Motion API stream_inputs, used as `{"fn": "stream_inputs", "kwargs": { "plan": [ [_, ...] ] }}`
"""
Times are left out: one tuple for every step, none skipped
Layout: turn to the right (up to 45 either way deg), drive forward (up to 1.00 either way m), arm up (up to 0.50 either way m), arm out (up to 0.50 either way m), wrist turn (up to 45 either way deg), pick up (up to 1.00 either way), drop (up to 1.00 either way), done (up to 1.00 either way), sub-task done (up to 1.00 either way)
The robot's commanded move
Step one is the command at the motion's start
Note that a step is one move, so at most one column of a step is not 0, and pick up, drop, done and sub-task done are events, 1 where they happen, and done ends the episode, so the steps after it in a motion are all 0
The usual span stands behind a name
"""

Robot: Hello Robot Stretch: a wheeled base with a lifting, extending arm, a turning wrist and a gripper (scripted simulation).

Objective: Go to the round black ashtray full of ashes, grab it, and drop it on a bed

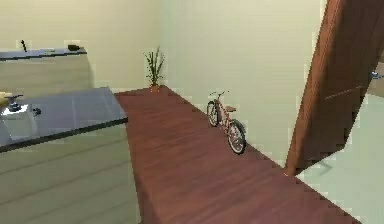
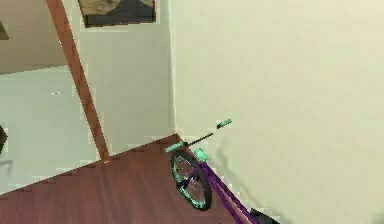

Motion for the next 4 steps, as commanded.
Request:
{"fn": "stream_inputs", "kwargs": {
  "plan": [
    [9.0, 0.0, 0.0, 0.0, 0.0, 0.0, 0.0, 0.0, 0.0],
    [0.0, 1.0, 0.0, 0.0, 0.0, 0.0, 0.0, 0.0, 0.0],
    [15.0, 0.0, 0.0, 0.0, 0.0, 0.0, 0.0, 0.0, 0.0],
    [0.0, 0.1, 0.0, 0.0, 0.0, 0.0, 0.0, 0.0, 0.0]
  ]
}}
